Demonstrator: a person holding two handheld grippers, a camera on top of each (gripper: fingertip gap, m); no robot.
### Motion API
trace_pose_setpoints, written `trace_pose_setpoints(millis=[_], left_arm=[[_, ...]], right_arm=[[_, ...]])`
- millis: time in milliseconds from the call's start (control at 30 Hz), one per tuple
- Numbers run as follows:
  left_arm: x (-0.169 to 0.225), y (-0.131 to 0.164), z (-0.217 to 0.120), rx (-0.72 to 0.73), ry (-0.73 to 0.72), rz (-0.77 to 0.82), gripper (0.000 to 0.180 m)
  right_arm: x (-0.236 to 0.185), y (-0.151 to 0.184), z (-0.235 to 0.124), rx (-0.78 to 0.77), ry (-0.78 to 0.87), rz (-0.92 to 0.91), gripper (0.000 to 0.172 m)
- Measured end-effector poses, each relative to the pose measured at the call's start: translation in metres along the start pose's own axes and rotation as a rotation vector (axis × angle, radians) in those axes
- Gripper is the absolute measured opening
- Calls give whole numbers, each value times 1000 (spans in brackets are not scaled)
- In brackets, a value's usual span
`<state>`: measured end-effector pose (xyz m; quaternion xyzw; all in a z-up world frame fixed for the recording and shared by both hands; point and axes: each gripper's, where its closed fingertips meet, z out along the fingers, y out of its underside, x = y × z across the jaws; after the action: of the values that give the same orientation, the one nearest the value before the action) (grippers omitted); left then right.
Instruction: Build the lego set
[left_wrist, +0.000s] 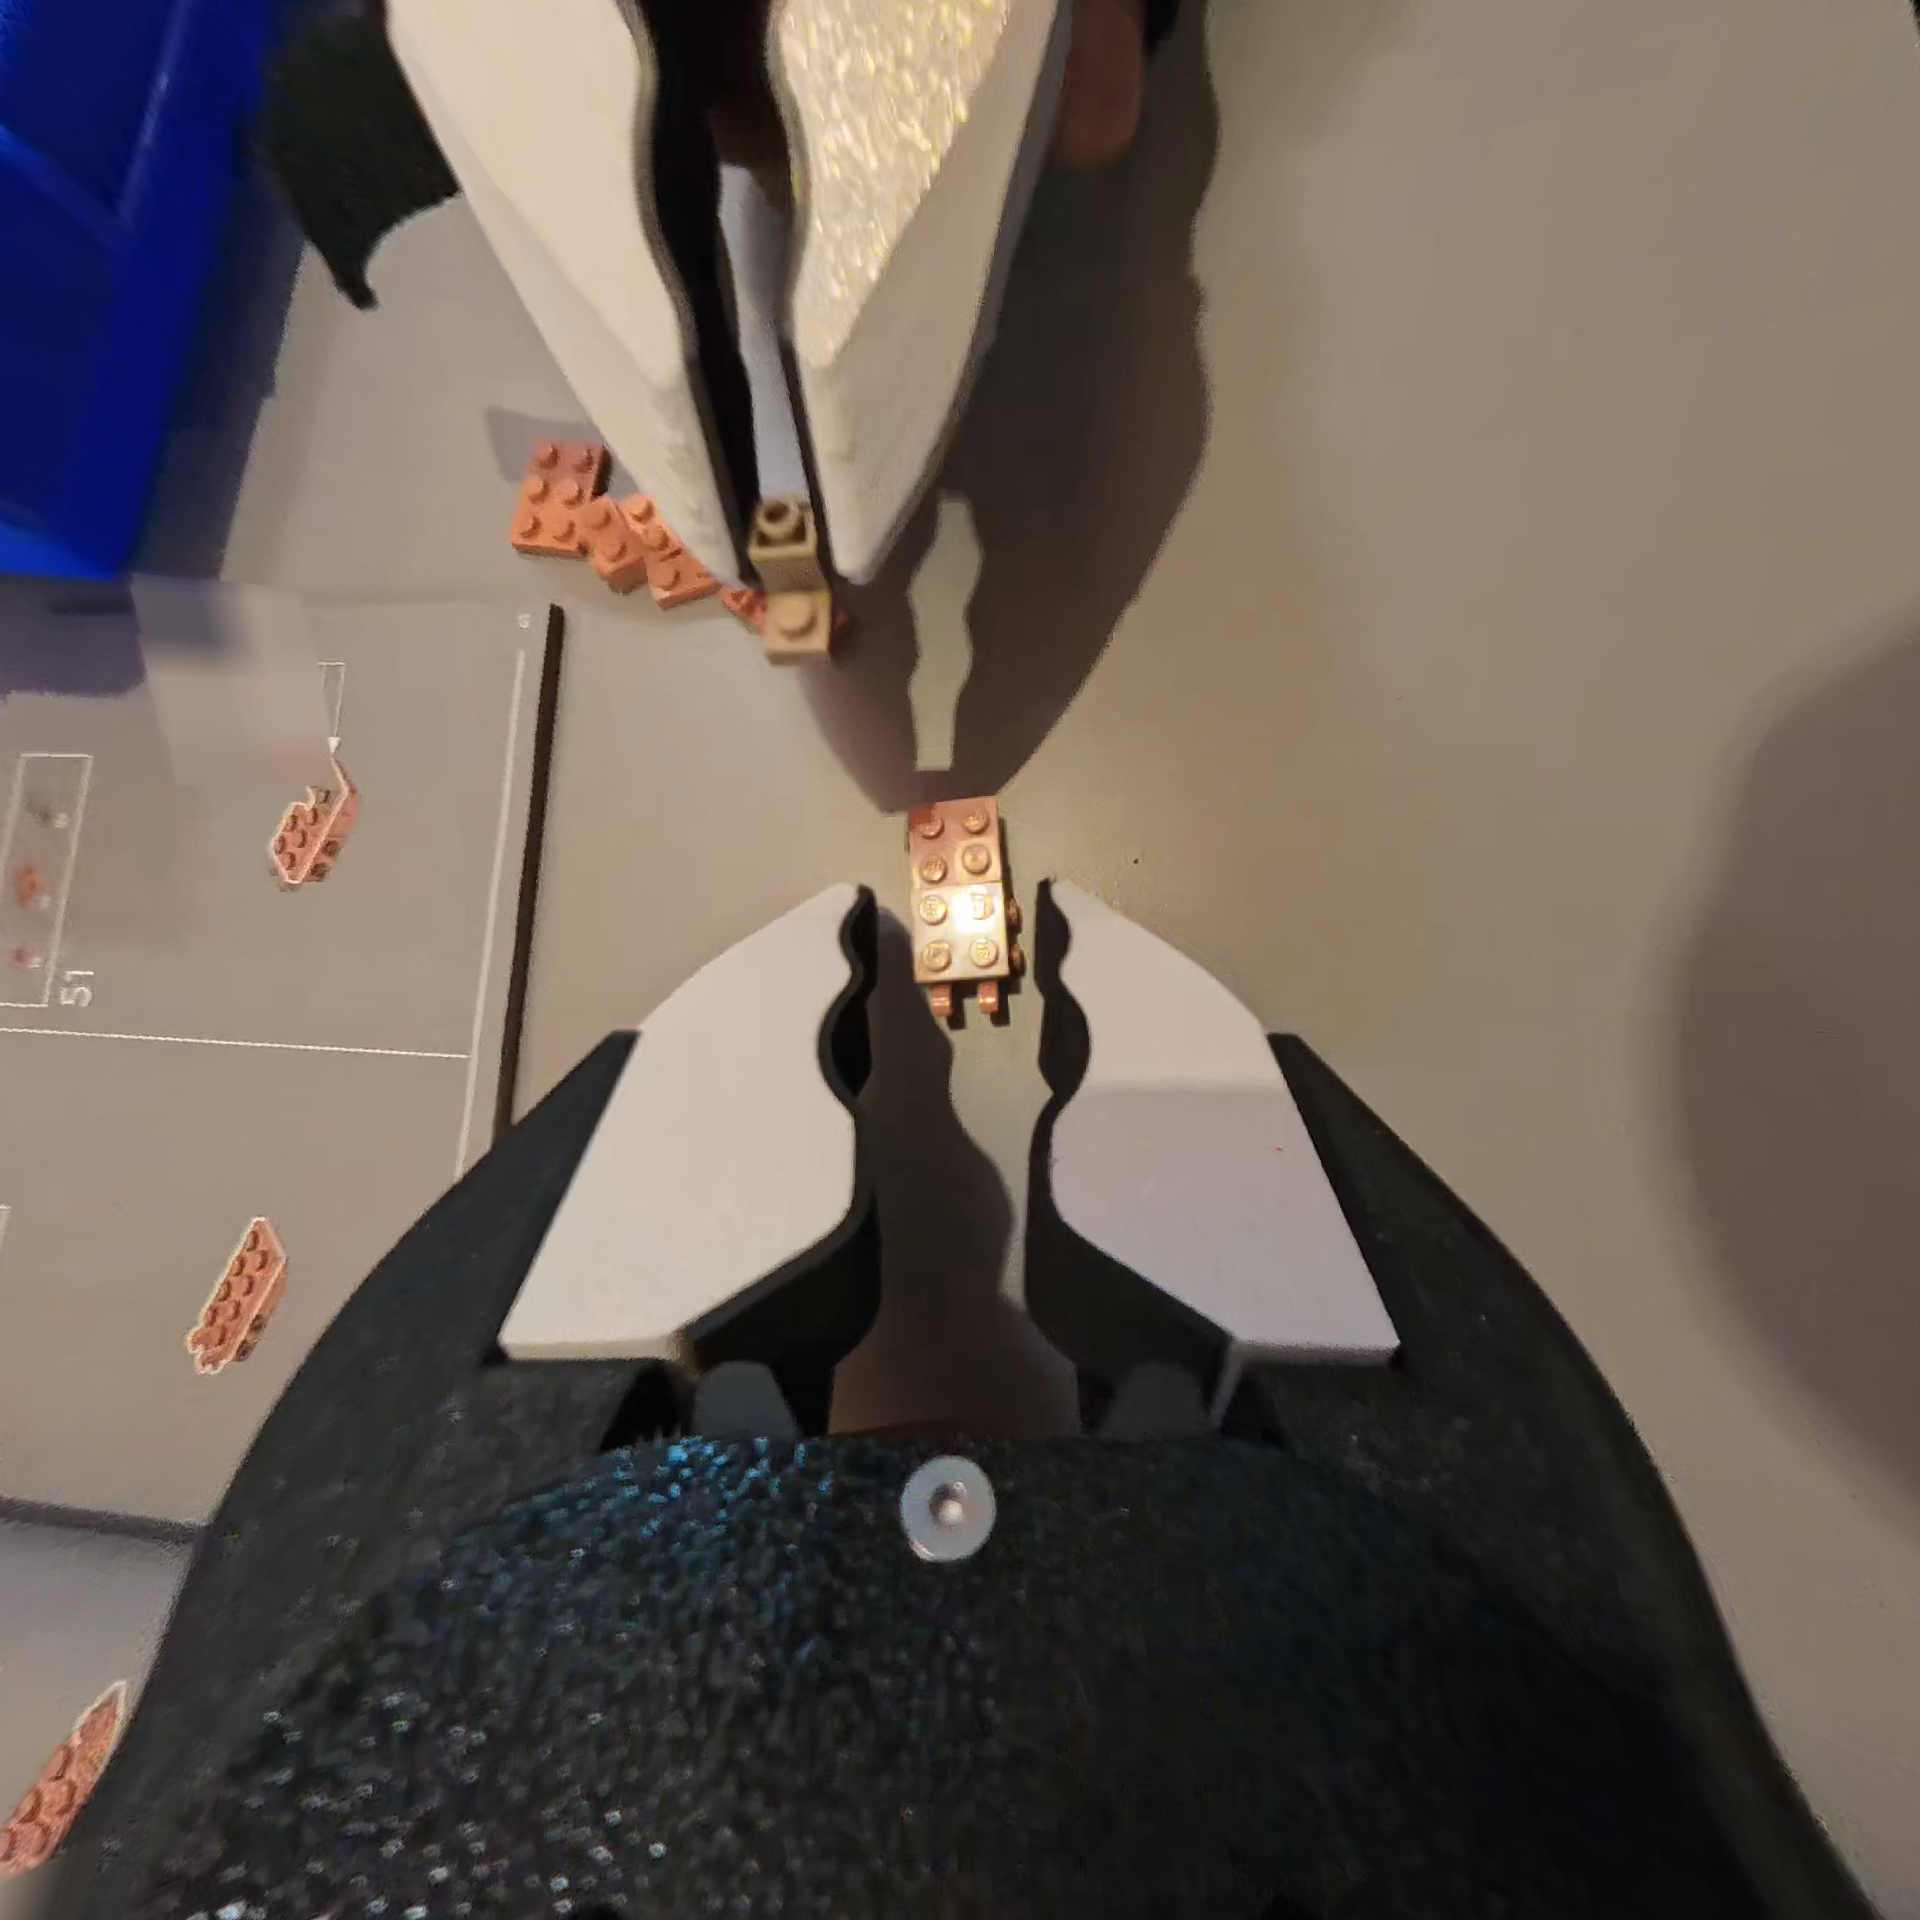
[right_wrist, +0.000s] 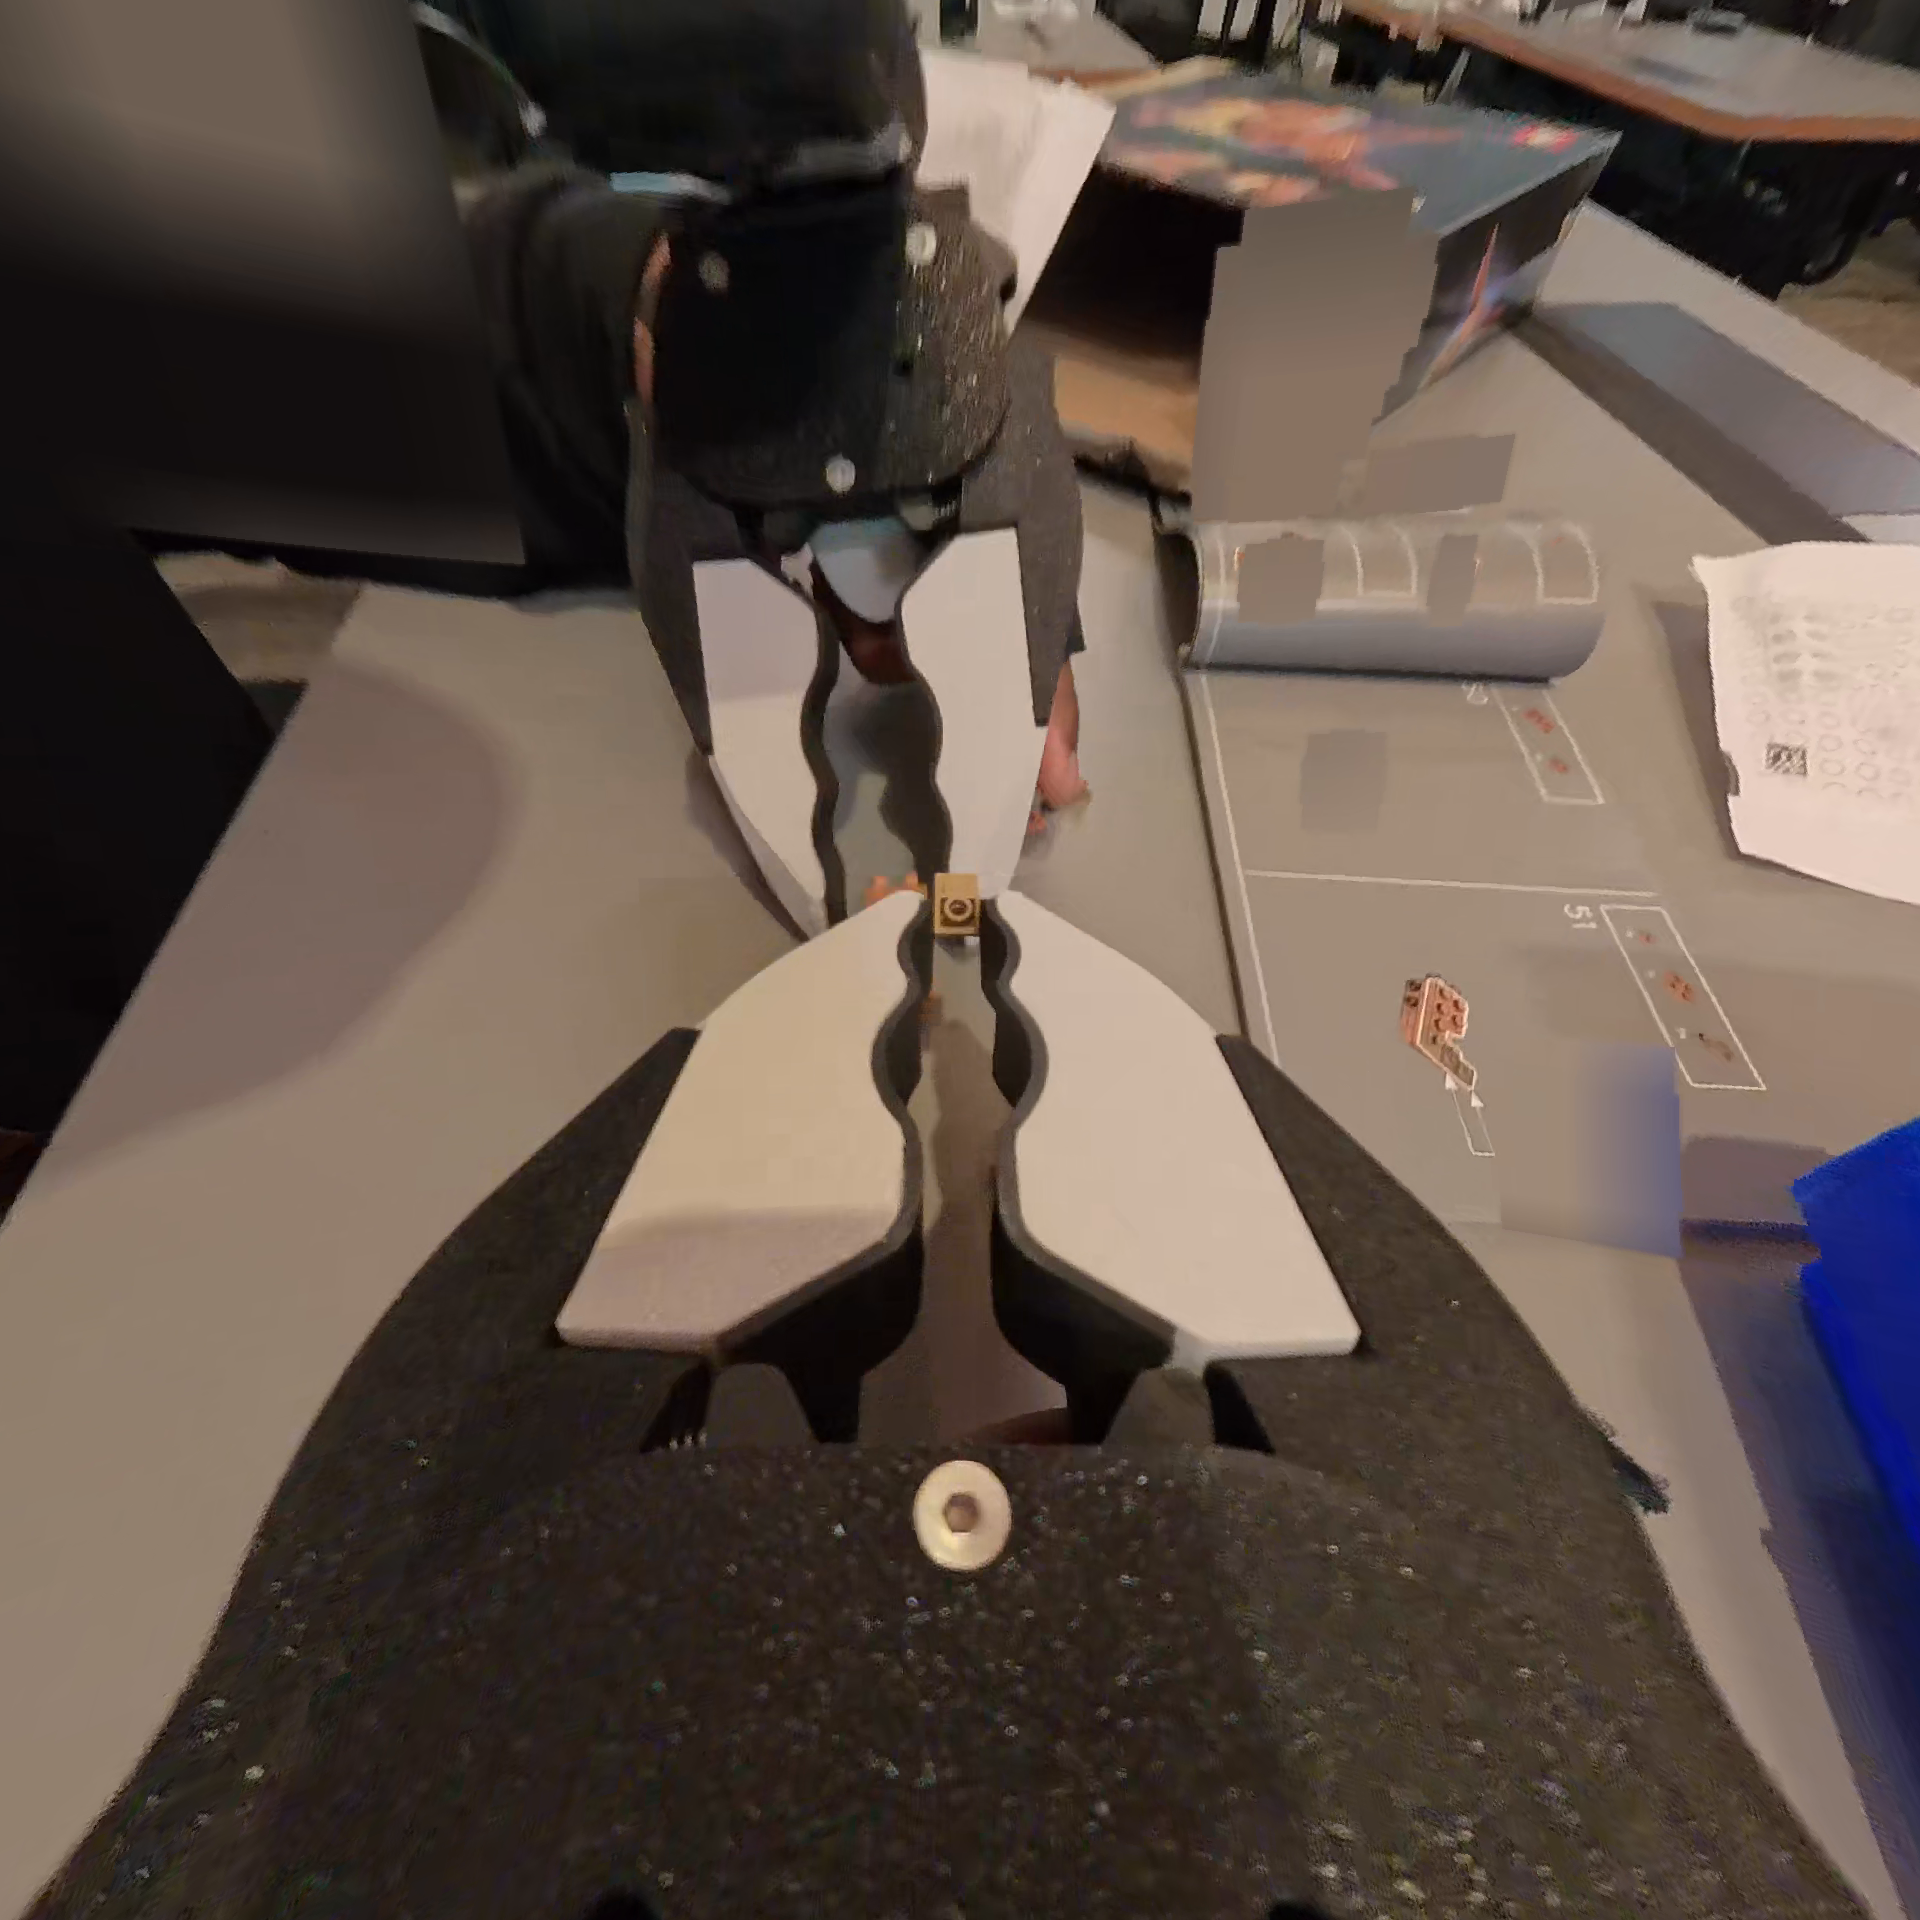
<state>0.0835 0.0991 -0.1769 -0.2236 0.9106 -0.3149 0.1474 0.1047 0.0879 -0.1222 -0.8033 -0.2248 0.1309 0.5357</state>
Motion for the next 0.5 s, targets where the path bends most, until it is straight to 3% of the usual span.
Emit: trace_pose_setpoints(millis=[67,300,500], left_arm=[[-2,1,1,-8,-22,31,19],[-5,-10,5,20,-87,129,18],[-12,-18,-1,35,-165,172,18]], right_arm=[[-3,7,4,-52,1,-21,8],[-3,26,10,-191,38,-81,8],[0,28,9,-204,51,-80,8]])
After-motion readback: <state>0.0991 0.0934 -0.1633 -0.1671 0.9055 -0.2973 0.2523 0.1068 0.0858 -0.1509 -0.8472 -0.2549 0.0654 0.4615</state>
